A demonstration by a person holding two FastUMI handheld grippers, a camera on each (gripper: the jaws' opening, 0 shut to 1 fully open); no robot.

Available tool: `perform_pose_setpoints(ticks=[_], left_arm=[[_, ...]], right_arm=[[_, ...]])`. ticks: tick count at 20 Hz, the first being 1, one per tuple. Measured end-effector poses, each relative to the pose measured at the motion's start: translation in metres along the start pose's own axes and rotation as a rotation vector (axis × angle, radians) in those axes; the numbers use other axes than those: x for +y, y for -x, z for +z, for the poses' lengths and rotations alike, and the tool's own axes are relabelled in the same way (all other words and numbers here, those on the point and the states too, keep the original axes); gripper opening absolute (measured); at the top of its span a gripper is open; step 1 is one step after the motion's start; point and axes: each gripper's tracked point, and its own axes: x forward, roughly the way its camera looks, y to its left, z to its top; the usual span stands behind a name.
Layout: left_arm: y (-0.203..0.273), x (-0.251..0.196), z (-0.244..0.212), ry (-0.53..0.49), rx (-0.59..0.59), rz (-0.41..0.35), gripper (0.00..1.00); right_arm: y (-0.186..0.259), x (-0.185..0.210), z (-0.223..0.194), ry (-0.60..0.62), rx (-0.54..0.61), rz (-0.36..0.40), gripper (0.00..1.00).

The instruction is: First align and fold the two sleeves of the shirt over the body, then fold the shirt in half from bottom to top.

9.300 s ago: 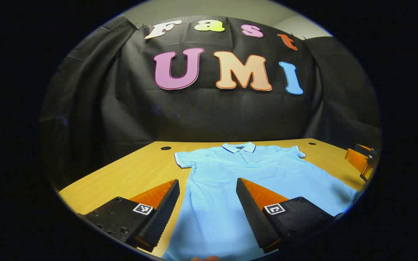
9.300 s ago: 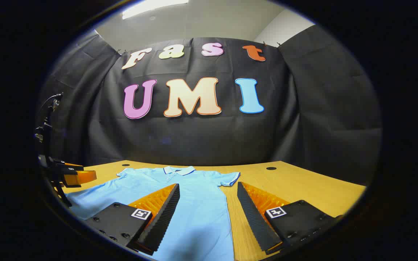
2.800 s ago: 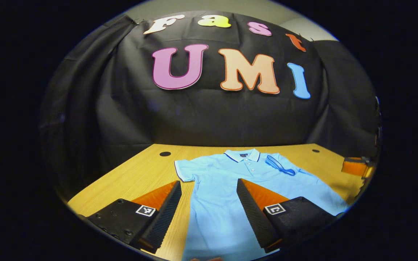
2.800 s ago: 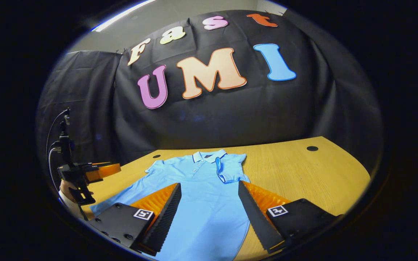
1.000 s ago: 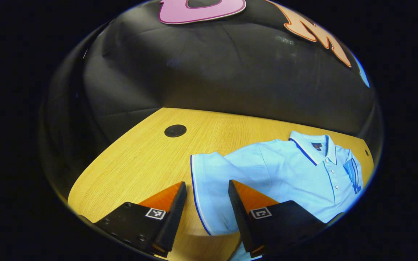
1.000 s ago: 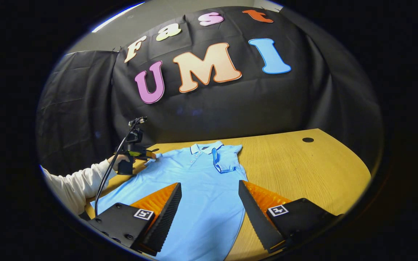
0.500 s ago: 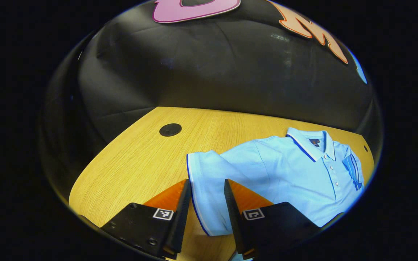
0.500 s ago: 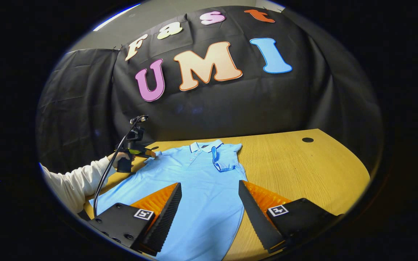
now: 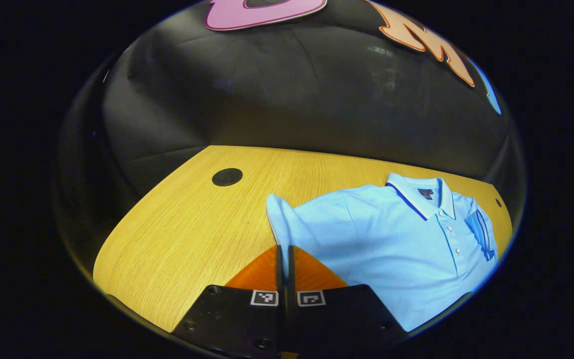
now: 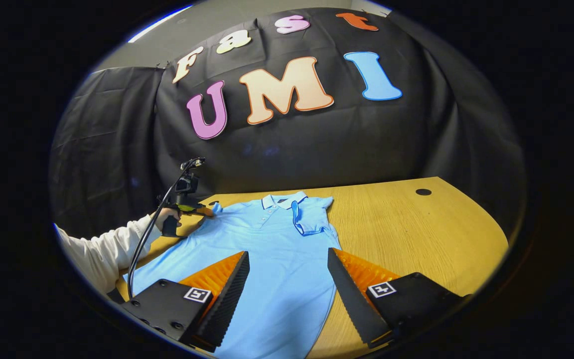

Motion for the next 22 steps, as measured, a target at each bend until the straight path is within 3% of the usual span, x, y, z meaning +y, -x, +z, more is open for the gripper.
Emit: perform_pose_setpoints(ticks=[5, 15, 19, 22], left_arm=[[0.018, -0.009, 0.021, 0.003, -0.036, 0.002, 0.00], [0.048, -0.126, 0.042, -0.177, -0.077, -0.199, 0.00], [0.040, -0.153, 0.030, -0.185, -0.053, -0.240, 0.00], [0.042, -0.160, 0.023, -0.168, -0.028, -0.274, 0.07]], right_arm=[[-0.001, 0.000, -0.002, -0.002, 0.010, 0.009, 0.98], [-0.001, 0.001, -0.001, -0.006, 0.025, 0.001, 0.98], [0.001, 0.000, 0.002, -0.002, 0.010, 0.001, 0.98], [0.000, 0.001, -0.001, -0.003, 0.009, 0.008, 0.98]])
